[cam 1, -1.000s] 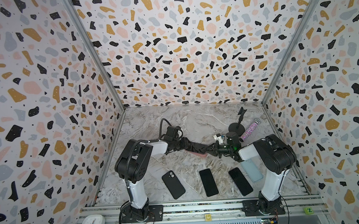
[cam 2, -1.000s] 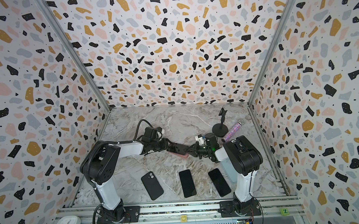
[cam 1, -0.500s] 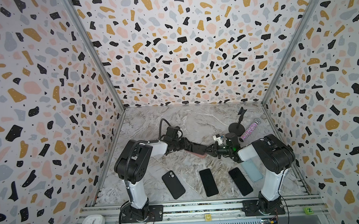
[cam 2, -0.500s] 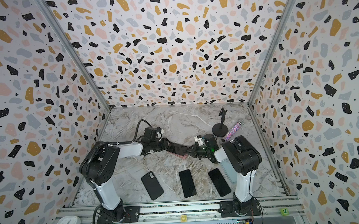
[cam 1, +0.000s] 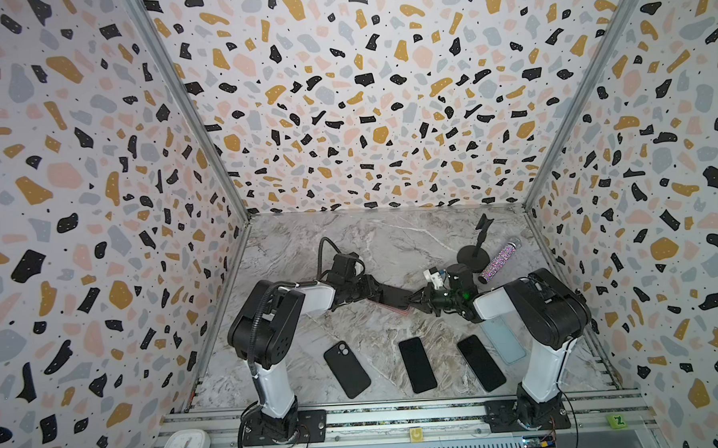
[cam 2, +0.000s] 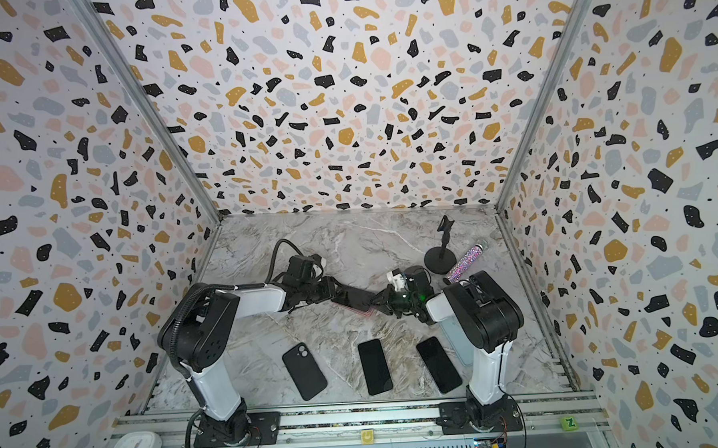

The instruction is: Put the phone into the phone case

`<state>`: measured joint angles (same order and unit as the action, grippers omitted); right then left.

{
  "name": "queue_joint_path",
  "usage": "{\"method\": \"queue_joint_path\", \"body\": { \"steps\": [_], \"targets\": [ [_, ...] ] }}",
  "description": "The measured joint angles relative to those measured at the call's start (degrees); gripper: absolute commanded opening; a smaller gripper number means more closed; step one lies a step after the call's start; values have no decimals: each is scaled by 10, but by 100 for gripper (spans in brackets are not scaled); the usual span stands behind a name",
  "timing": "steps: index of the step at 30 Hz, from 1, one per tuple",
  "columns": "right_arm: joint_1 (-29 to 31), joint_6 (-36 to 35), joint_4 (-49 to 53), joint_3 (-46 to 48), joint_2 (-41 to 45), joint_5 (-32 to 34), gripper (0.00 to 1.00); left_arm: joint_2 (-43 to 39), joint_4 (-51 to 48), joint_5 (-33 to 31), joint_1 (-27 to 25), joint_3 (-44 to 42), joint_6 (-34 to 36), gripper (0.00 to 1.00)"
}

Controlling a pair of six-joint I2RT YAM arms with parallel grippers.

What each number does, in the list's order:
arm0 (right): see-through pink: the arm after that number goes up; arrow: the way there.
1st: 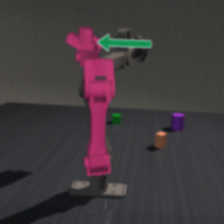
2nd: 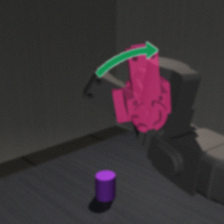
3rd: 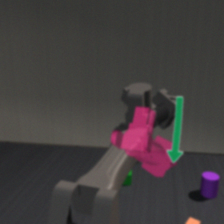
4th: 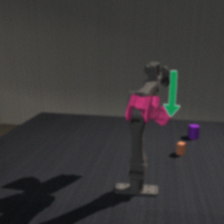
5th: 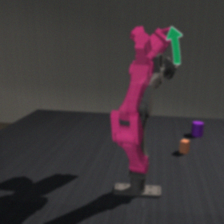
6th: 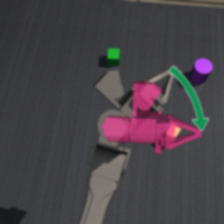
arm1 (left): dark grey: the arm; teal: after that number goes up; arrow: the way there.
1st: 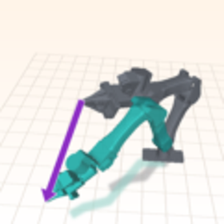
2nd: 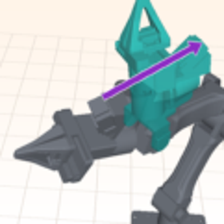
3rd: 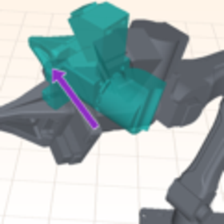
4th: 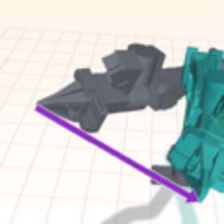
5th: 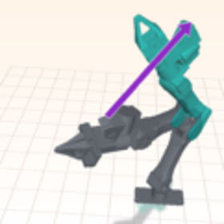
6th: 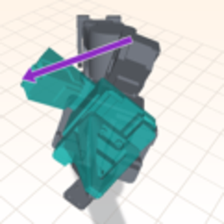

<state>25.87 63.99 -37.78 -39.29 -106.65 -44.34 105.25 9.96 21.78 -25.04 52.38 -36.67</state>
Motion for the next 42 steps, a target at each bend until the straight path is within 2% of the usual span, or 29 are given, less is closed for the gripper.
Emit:
{"method": "queue_joint_path", "body": {
  "steps": [13, 20, 29, 35, 38, 42],
  "targets": [
    [2, -50, 149, -3, 59, 58, 41, -8, -29, 44, -7, 0, 0, 53],
    [0, -82, 216, -3, 106, 83, 48, -32, -51, 42, -6, 0, 7, 56],
    [-31, -106, 229, 14, 141, 77, 49, -84, -58, 33, -7, -60, 10, 61],
    [-41, -193, 259, 2, 156, 91, 50, -129, -61, 32, -29, -96, 4, 65],
    [-41, -243, 272, -33, 134, 96, 50, -132, -51, 33, -44, -106, -6, 65],
    [-42, -289, 271, -92, 63, 90, 50, -117, -43, 33, -62, -105, -16, 65]
  ]
}}
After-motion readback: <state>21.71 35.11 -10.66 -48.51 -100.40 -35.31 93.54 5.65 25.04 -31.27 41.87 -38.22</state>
